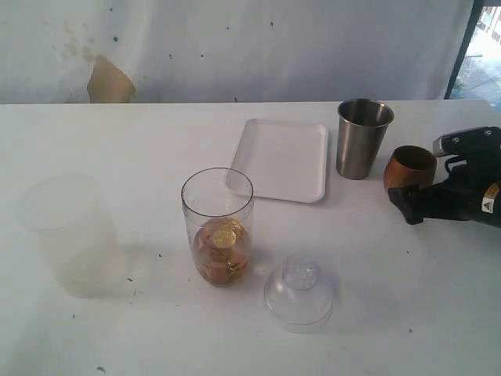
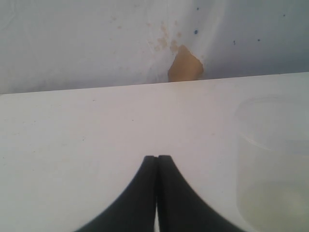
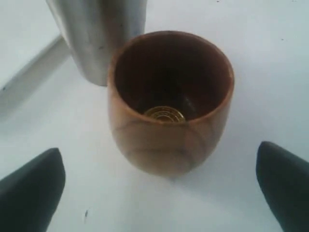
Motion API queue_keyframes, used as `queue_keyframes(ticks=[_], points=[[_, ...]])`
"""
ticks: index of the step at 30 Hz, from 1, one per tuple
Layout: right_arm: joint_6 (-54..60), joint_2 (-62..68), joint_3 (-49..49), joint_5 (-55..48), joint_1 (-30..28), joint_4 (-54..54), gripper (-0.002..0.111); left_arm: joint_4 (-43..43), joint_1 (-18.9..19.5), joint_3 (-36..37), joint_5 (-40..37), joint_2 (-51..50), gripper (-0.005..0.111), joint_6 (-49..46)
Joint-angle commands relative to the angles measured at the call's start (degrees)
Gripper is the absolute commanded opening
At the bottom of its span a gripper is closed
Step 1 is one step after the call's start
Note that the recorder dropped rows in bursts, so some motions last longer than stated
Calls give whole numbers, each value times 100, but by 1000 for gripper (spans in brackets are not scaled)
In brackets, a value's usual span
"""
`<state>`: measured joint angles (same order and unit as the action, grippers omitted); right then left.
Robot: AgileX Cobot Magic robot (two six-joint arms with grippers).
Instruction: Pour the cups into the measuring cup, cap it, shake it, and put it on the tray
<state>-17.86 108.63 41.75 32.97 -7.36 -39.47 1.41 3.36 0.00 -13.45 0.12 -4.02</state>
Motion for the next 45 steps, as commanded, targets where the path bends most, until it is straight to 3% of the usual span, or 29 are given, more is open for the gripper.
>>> queue_keyframes(ticks=[1,6,9,14,19,22,25,26,29,31,32,33,34,37,45], points=[[-264,-335,-169,-131,-18,-8,105,-54,-4,0,18,-12,0,11],[-961,-853,-371,-188,0,-489,105,-54,-4,0,18,-12,0,11],[-2281,-1322,-448,-152,0,-1575,105,-54,-4,0,18,-12,0,11],[-3937,-1756,-448,480,0,-2948,105,-54,-4,0,18,-12,0,11],[-4679,-1948,-448,916,0,-3513,104,-54,-4,0,18,-12,0,11],[-5219,-2049,-448,962,0,-3923,91,-54,-4,0,18,-12,0,11],[-5514,-2237,-448,1199,177,-4321,72,-54,-4,0,18,-12,0,11],[-5552,-2437,-448,1334,447,-4385,63,-54,-4,0,18,-12,0,11],[-5331,-2768,-408,1290,895,-4439,53,-54,-4,0,18,-12,0,11],[-5291,-2961,-358,967,1192,-4557,44,-54,-4,0,18,-12,0,11],[-5334,-3139,-356,251,1533,-4618,36,-54,-4,0,18,-12,0,11],[-5439,-3193,-356,-115,1702,-4680,35,-54,-4,0,18,-12,0,11],[-6054,-3295,-356,-1272,2049,-4875,35,-54,-4,0,18,-12,0,11],[-7430,-3323,-356,-2759,2392,-5156,35,-54,-4,0,18,-12,0,11],[-7482,-3310,-320,-3492,2451,-5200,35,-54,-4,0,18,-12,0,11]])
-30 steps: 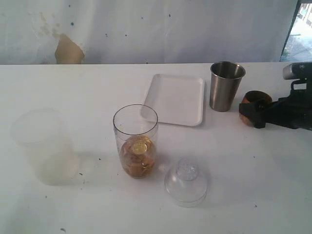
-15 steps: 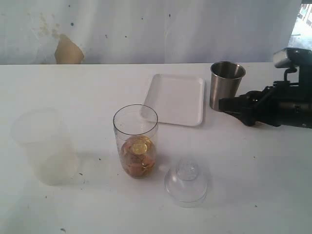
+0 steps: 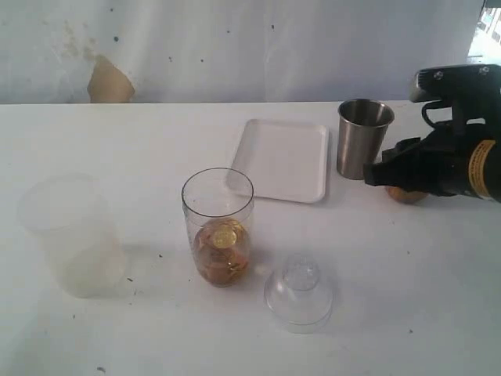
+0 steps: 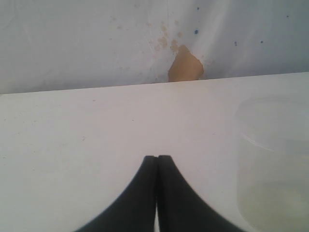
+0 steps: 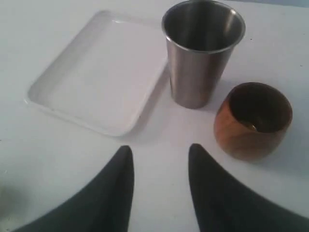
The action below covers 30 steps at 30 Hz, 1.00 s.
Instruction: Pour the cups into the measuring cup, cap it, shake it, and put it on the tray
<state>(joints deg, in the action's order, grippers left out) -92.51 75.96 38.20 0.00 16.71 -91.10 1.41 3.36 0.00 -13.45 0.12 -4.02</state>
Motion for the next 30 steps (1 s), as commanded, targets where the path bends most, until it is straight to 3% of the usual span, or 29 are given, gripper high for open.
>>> queue_keyframes(ticks=[1,6,8,10,11,13,17,20,24,30], points=[[-50,-43,47,-272,44,7,35,-54,-4,0,18,-12,0,11],[-49,-55,71,352,44,436,35,-54,-4,0,18,-12,0,11],[151,-55,218,1024,44,-325,35,-54,-4,0,18,-12,0,11],[232,-55,393,949,44,-853,35,-54,-4,0,18,-12,0,11],[222,-55,443,559,44,-835,35,-54,-4,0,18,-12,0,11],[224,-55,525,-1311,44,-215,35,-54,-4,0,18,-12,0,11],[1284,-44,730,-2860,44,713,35,-54,-4,0,18,-12,0,11],[2347,-44,1011,-3215,44,2244,35,-54,-4,0,18,-12,0,11],[6067,74,1699,-3849,44,6065,35,-54,-4,0,18,-12,0,11],[9514,160,2175,-4659,44,9442,35,-54,-4,0,18,-12,0,11]])
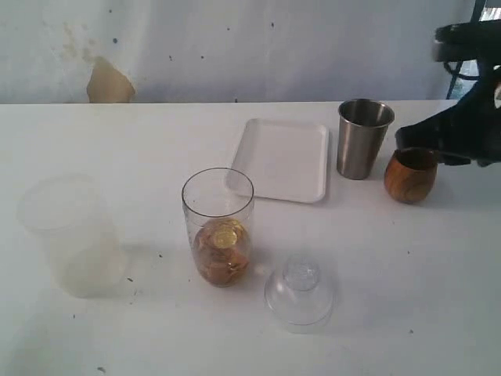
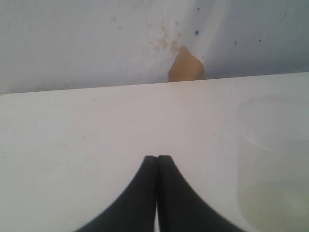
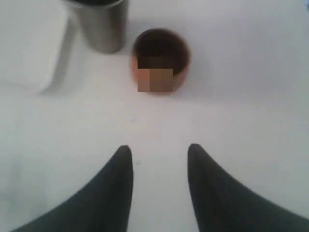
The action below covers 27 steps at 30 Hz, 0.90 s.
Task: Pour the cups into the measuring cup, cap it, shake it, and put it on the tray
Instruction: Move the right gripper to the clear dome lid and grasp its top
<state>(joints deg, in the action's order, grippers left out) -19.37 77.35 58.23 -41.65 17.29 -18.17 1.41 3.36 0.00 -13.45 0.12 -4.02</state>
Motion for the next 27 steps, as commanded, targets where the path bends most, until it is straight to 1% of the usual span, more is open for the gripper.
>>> queue_keyframes(ticks=[1,3,5,7,9,12,14,16,19,22,24,27], points=[[2647,22,172,-613,-14,2657,35,-54,-4,0,18,-12,0,11],[3506,37,172,-921,79,3624,39,-54,-4,0,18,-12,0,11],[3863,46,172,-1184,248,4058,44,-54,-4,0,18,-12,0,11],[3865,46,172,-1339,487,4013,48,-54,-4,0,18,-12,0,11],[3865,49,172,-1406,755,3955,48,-54,-4,0,18,-12,0,11],[3824,144,172,-1226,1142,4054,48,-54,-4,0,18,-12,0,11],[3765,254,172,-1132,1418,3807,48,-54,-4,0,18,-12,0,11],[3433,445,172,-980,1653,3295,48,-54,-4,0,18,-12,0,11],[3105,751,172,-933,1854,2677,48,-54,-4,0,18,-12,0,11],[2918,1025,172,-910,1931,2187,48,-54,-4,0,18,-12,0,11],[2919,1144,172,-801,1931,2050,48,-54,-4,0,18,-12,0,11],[2919,1276,172,-490,1931,2076,54,-54,-4,0,18,-12,0,11]])
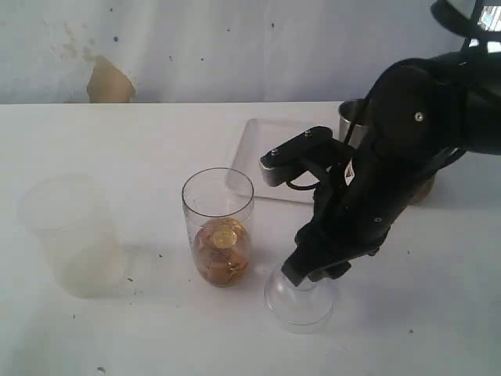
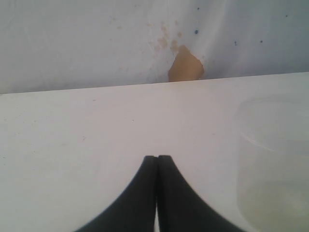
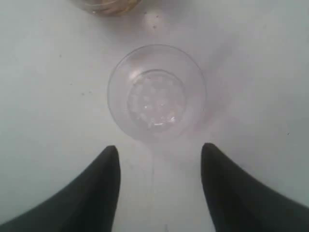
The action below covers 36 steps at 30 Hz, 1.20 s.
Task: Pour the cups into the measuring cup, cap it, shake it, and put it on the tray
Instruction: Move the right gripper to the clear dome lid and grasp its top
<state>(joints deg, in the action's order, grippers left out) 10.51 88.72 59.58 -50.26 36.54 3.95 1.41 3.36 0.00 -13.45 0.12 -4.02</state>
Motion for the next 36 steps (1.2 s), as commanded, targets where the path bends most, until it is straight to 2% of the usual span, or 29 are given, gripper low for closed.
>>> queue_keyframes(ticks=[1,6,15,21,36], points=[[-69,171,37,523,6,-136,57,-54,-4,0,18,-12,0,11],[-46,398,71,899,6,-395,66,-54,-4,0,18,-12,0,11],[-314,879,682,-287,6,-546,66,-54,-4,0,18,-12,0,11],[-314,1055,797,-21,6,-357,66,-54,-4,0,18,-12,0,11],[-314,1284,797,-224,6,-199,66,-54,-4,0,18,-12,0,11]])
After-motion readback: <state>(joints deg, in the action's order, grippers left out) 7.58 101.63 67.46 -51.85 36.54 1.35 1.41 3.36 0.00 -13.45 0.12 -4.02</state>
